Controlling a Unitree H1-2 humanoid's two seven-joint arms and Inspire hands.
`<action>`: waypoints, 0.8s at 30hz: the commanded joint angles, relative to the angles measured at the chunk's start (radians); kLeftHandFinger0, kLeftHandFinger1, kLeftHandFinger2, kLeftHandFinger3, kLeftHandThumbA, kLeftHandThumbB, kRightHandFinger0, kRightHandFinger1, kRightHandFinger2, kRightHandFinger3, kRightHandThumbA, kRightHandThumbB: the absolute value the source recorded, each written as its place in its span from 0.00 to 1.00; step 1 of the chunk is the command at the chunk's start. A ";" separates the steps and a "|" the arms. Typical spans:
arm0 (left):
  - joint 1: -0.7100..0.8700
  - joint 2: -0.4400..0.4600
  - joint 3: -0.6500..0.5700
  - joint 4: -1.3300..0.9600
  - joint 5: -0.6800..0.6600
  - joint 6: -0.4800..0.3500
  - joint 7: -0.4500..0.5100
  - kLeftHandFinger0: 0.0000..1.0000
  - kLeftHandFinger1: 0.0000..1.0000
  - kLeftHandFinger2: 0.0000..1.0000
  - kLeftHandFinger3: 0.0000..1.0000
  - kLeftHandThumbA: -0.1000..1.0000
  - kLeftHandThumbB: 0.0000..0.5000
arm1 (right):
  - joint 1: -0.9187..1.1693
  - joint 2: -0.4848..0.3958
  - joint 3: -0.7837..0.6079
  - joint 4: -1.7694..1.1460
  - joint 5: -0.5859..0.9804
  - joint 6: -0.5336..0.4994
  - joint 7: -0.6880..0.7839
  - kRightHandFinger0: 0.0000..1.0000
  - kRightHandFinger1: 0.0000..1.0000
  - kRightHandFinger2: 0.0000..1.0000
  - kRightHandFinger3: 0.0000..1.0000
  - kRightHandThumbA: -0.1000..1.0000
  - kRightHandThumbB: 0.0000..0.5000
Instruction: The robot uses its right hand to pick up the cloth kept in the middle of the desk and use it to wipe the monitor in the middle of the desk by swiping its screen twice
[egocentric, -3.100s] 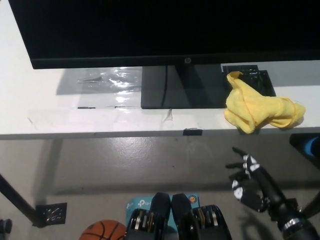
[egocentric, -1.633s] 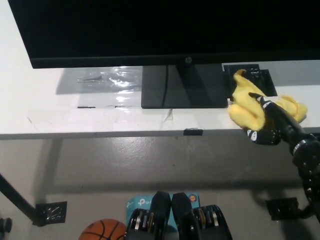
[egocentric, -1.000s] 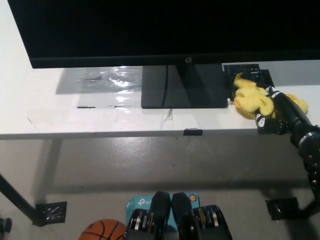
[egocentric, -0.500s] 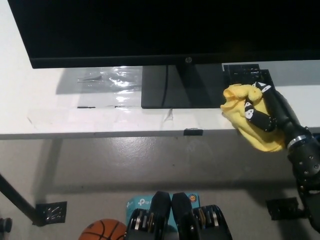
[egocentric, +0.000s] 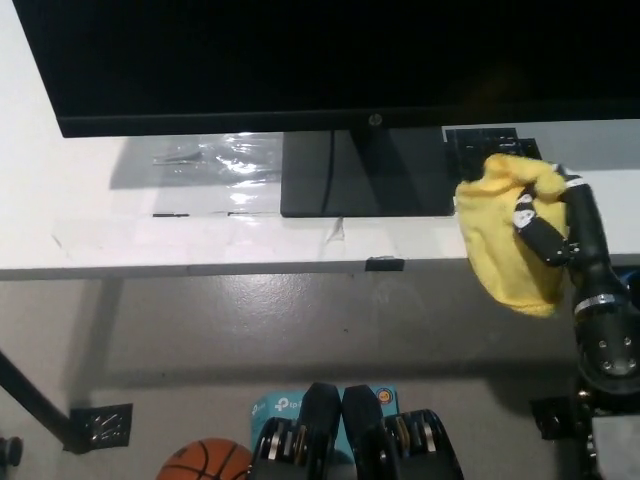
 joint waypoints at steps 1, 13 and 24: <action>0.019 0.015 0.012 -0.020 0.010 -0.019 0.000 0.64 0.63 0.81 1.00 0.80 0.27 | -0.080 0.128 -0.160 -0.148 0.226 0.093 -0.152 0.00 0.13 0.25 0.68 0.00 0.00; 0.042 0.019 0.022 -0.014 0.006 -0.045 0.000 0.66 0.64 0.82 1.00 0.78 0.26 | -0.263 0.122 -0.315 -0.318 0.308 0.090 -0.244 0.00 0.00 0.13 0.59 0.15 0.00; 0.042 0.020 0.024 -0.017 0.010 -0.034 0.002 0.65 0.64 0.82 1.00 0.70 0.20 | -0.360 0.060 -0.211 -0.234 0.206 0.025 -0.304 0.00 0.03 0.14 0.55 0.00 0.03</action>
